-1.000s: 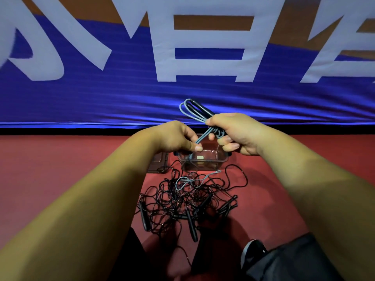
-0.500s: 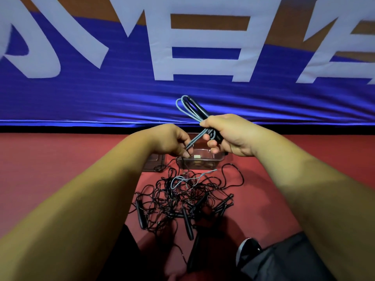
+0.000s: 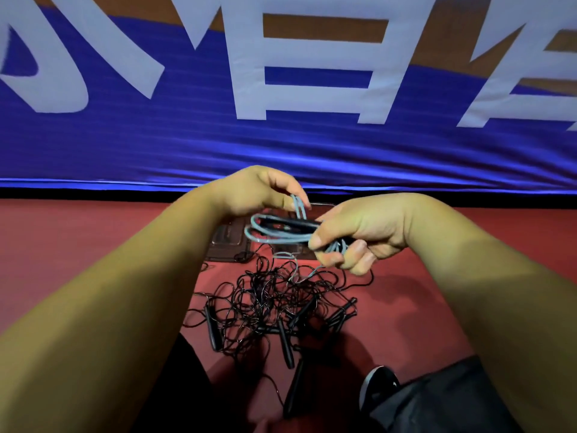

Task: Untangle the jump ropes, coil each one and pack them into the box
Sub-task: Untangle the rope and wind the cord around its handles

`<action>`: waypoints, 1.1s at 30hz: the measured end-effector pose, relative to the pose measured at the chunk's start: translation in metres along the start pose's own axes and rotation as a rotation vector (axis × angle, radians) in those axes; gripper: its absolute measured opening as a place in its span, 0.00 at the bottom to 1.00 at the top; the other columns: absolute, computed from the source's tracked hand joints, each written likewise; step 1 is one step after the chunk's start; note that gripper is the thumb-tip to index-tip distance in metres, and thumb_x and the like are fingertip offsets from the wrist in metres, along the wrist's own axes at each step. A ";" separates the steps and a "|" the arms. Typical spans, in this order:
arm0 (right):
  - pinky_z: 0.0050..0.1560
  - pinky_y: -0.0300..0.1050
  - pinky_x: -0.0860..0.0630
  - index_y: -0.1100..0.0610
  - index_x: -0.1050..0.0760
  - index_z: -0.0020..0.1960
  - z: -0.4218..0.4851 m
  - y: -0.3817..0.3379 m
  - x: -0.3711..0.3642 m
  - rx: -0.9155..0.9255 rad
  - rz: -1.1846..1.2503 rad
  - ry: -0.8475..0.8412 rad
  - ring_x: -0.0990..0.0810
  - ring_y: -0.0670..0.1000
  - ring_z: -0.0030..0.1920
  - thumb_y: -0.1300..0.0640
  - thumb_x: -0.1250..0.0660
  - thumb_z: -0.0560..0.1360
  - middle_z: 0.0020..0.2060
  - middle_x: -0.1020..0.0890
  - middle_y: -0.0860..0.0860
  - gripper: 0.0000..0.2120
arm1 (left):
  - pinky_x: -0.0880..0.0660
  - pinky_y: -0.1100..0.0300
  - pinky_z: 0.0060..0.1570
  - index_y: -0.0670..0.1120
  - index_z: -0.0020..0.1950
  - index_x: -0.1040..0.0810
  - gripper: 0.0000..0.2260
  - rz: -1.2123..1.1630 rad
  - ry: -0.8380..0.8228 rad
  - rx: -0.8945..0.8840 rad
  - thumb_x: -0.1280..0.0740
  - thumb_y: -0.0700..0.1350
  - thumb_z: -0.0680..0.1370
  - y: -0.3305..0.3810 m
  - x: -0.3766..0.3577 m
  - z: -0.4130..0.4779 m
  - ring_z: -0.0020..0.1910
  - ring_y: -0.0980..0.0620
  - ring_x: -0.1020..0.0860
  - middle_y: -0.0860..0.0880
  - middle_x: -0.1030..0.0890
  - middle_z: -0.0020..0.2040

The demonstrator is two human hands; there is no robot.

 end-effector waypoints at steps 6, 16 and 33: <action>0.25 0.35 0.40 0.57 0.27 0.51 0.015 0.011 0.008 -0.243 -0.215 0.293 0.39 0.46 0.25 0.59 0.34 0.83 0.32 0.26 0.53 0.03 | 0.18 0.55 0.56 0.46 0.51 0.11 0.10 0.228 0.055 -0.024 0.25 0.33 0.76 0.021 -0.015 0.003 0.47 0.50 0.14 0.49 0.12 0.48; 0.39 0.51 0.15 0.62 0.20 0.43 0.023 0.002 0.044 -0.001 -0.522 1.153 0.15 0.60 0.35 0.53 0.36 0.82 0.38 0.15 0.60 0.15 | 0.19 0.56 0.46 0.50 0.53 0.15 0.08 0.576 0.106 0.135 0.26 0.39 0.76 0.005 -0.040 0.013 0.37 0.56 0.16 0.52 0.14 0.41; 0.31 0.49 0.26 0.61 0.23 0.45 0.028 -0.006 0.054 0.405 -0.080 1.120 0.27 0.54 0.27 0.54 0.34 0.76 0.33 0.20 0.55 0.10 | 0.22 0.63 0.50 0.40 0.62 0.21 0.09 -0.074 0.004 0.069 0.34 0.34 0.82 0.014 -0.032 0.012 0.49 0.55 0.16 0.42 0.13 0.56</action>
Point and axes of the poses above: each hand's wrist, its own z-axis towards the middle knuckle, its own x-axis out of the back of the hand, y = z × x, the point moved 1 cm from there along z, towards the middle knuckle
